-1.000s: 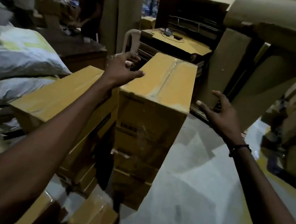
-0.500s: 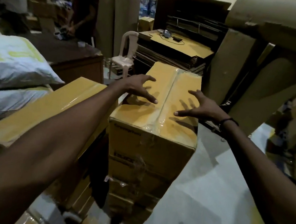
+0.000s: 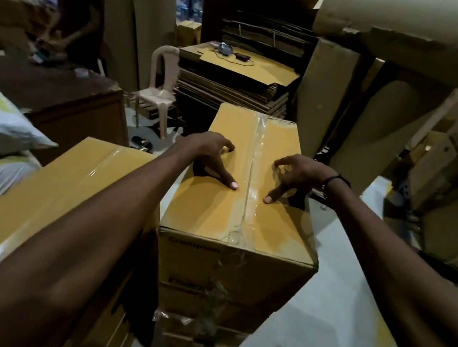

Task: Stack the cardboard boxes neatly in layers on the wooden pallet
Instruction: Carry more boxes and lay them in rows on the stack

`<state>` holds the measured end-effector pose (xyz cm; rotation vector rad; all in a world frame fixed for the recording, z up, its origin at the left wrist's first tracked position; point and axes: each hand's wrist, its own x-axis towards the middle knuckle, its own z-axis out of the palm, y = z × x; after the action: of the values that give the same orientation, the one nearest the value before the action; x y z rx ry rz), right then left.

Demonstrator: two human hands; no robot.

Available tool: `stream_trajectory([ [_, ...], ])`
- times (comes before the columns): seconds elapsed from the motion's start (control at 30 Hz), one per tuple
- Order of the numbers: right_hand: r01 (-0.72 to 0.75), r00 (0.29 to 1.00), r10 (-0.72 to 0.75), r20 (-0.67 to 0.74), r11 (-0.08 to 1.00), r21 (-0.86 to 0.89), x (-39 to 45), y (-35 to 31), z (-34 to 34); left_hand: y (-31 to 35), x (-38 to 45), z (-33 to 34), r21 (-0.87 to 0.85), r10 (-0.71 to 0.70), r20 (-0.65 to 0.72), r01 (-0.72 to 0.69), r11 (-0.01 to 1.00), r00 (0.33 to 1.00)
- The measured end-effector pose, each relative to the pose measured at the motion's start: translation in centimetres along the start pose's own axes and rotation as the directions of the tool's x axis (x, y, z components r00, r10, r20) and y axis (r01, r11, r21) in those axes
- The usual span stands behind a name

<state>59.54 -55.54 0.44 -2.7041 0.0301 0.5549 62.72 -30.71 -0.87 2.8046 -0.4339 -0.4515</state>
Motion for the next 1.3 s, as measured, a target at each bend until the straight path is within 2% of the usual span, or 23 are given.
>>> stream_trajectory([
  [0.1, -0.013, 1.0, 0.013, -0.021, 1.0, 0.015, -1.1, 0.0, -0.5, 0.9, -0.1, -0.3, -0.033, 0.021, -0.025, -0.022, 0.999, 0.999],
  [0.27, -0.011, 0.995, 0.017, -0.101, 0.998, 0.058, -4.5, 1.4, -3.0, 4.1, -0.7, -1.8, 0.01, 0.074, -0.111, -0.073, 0.997, 0.991],
  [0.5, -0.074, 0.959, 0.104, -0.264, 0.99, 0.119, -13.5, 7.3, -6.0, 14.3, -4.0, -3.0, 0.085, 0.233, -0.176, -0.221, 0.971, 0.956],
  [0.63, -0.17, 0.919, 0.202, -0.338, 0.978, 0.123, -21.5, 12.1, -5.6, 21.5, -5.7, -0.6, 0.083, 0.368, -0.162, -0.359, 0.93, 0.915],
  [0.7, -0.207, 0.881, 0.269, -0.39, 0.959, 0.192, -25.4, 15.2, -4.4, 24.9, -6.9, 1.6, 0.067, 0.431, -0.136, -0.426, 0.902, 0.892],
  [0.8, -0.264, 0.828, 0.364, -0.426, 0.924, 0.275, -32.2, 20.0, -1.4, 30.3, -9.1, 6.5, 0.029, 0.542, -0.08, -0.541, 0.84, 0.837],
  [0.9, -0.356, 0.779, 0.479, -0.404, 0.869, 0.343, -38.6, 24.0, 2.4, 35.2, -12.0, 12.2, -0.034, 0.621, 0.025, -0.62, 0.784, 0.783],
  [1.03, -0.474, 0.691, 0.616, -0.377, 0.781, 0.408, -47.2, 28.2, 9.6, 40.5, -17.6, 20.4, -0.031, 0.702, 0.129, -0.705, 0.708, 0.7],
  [1.2, -0.633, 0.538, 0.759, -0.366, 0.651, 0.42, -58.1, 31.4, 21.1, 44.7, -25.6, 31.8, -0.132, 0.797, 0.23, -0.793, 0.594, 0.559],
  [1.3, -0.682, 0.421, 0.844, -0.333, 0.536, 0.498, -64.4, 31.9, 28.0, 46.5, -30.5, 38.2, -0.189, 0.854, 0.296, -0.85, 0.492, 0.428],
])
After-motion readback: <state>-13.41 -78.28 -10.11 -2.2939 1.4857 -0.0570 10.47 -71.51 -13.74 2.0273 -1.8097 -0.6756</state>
